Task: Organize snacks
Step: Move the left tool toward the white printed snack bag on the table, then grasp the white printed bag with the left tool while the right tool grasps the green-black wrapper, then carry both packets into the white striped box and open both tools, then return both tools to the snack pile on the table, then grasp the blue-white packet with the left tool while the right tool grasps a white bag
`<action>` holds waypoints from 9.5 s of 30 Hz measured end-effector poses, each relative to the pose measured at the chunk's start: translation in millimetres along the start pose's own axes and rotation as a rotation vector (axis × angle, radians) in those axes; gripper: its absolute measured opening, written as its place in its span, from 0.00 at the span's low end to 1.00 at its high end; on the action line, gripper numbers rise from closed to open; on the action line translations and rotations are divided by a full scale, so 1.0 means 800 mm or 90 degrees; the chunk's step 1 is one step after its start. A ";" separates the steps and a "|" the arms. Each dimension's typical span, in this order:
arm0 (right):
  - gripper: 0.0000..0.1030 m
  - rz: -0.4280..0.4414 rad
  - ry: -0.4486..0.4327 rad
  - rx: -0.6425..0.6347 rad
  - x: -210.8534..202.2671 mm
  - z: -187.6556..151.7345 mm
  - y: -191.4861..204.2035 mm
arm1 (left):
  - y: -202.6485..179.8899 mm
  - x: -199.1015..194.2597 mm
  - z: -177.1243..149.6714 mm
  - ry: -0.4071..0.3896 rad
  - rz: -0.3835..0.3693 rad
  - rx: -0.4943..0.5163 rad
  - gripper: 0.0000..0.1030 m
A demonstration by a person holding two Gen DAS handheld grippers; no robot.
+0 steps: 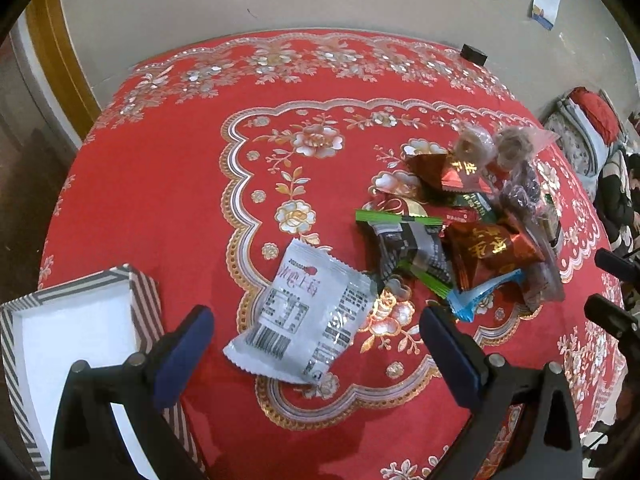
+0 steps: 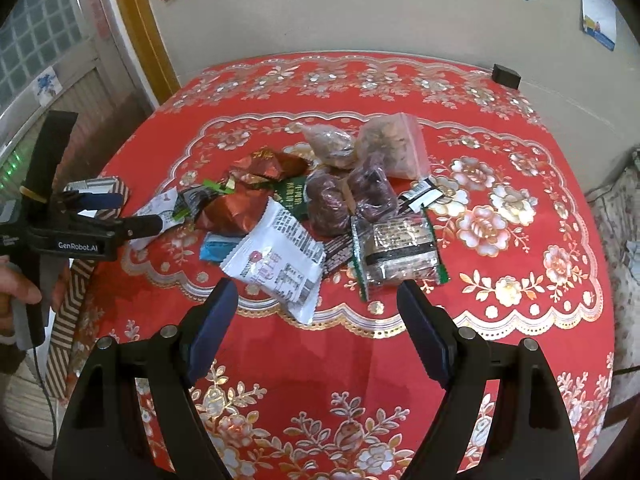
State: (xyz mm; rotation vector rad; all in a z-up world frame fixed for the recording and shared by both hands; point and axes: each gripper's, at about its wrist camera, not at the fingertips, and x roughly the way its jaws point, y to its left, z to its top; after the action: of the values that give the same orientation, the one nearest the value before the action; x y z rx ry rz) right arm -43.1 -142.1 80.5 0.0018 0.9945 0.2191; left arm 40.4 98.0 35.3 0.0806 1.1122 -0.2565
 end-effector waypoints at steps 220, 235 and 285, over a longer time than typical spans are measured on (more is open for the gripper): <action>0.49 0.082 0.017 0.072 -0.008 0.011 -0.025 | -0.124 0.006 0.029 0.045 -0.173 0.217 0.26; 0.49 0.136 0.072 0.104 0.023 0.007 -0.014 | -0.142 0.002 0.056 0.030 -0.180 0.194 0.75; 0.64 0.111 0.188 -0.156 0.068 0.011 0.009 | -0.096 -0.005 -0.022 0.102 -0.157 0.158 0.77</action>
State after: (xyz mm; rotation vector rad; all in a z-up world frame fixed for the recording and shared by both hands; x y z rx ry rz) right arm -9.1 -124.2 40.9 -0.1719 1.2575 0.5107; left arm 4.5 27.6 36.3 0.1873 1.2468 -0.6177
